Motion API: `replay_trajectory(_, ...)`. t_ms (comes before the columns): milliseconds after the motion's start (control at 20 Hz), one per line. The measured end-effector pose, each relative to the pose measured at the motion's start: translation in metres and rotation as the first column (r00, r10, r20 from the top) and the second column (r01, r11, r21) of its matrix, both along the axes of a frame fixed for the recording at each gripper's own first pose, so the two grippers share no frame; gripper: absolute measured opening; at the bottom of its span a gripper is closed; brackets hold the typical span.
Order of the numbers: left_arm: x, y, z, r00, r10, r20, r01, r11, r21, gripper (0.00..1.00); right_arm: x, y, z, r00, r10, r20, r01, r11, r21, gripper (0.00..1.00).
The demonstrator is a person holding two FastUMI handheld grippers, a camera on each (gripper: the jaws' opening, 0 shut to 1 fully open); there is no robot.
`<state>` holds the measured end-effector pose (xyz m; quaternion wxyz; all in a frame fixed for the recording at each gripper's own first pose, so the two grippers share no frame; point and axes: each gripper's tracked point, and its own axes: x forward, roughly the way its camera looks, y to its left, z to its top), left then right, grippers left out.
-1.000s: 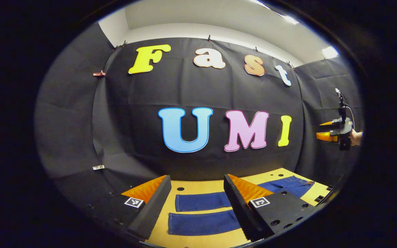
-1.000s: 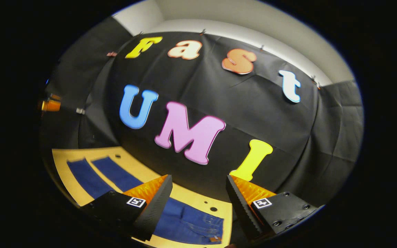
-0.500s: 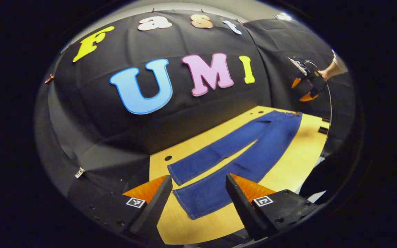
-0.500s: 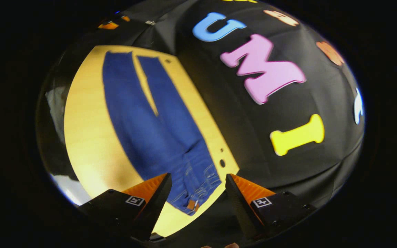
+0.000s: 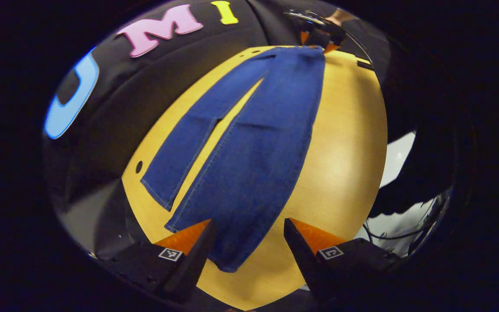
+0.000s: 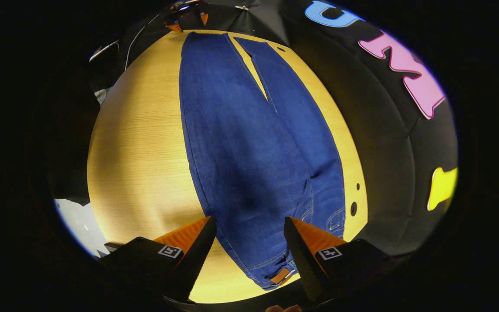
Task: Grasp the waist and the cuffs of the jeans and fold them to make the two legs overlap; first hold the waist and fold one-third of the jeans toward the cuffs, then hold the cuffs and fold the remaining one-third in the same direction to finish folding.
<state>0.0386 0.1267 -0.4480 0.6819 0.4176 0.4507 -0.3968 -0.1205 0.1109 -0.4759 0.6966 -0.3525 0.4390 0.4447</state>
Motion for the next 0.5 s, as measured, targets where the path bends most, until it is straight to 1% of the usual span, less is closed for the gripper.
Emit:
replay_trajectory(100, -0.006, 0.012, -0.020, 0.993, -0.076, -0.089, 0.081, 0.995, 0.063, 0.98, -0.001, -0.021, -0.012, 1.000, 0.025, 0.008, -0.025, 0.999, -0.035, 0.97)
replay_trajectory(200, -0.011, 0.032, -0.031, 0.979, -0.127, -0.158, 0.148, 0.980, 0.129, 0.98, -0.007, -0.041, -0.022, 0.999, 0.037, 0.002, -0.037, 0.997, -0.066, 0.97)
replay_trajectory(250, -0.017, 0.038, -0.035, 0.971, -0.147, -0.190, 0.176, 0.973, 0.147, 0.98, -0.008, -0.048, -0.024, 0.999, 0.042, -0.002, -0.042, 0.996, -0.076, 0.97)
replay_trajectory(400, -0.024, 0.049, -0.043, 0.949, -0.178, -0.262, 0.229, 0.957, 0.179, 0.98, -0.018, -0.057, -0.033, 0.997, 0.063, -0.033, -0.066, 0.993, -0.100, 0.97)
replay_trajectory(450, -0.026, 0.050, -0.040, 0.944, -0.182, -0.276, 0.233, 0.958, 0.167, 0.98, -0.022, -0.057, -0.035, 0.996, 0.074, -0.051, -0.079, 0.991, -0.105, 0.97)
replay_trajectory(500, -0.022, 0.046, -0.043, 0.946, -0.178, -0.270, 0.226, 0.961, 0.159, 0.98, -0.028, -0.055, -0.039, 0.994, 0.084, -0.066, -0.091, 0.989, -0.112, 0.97)
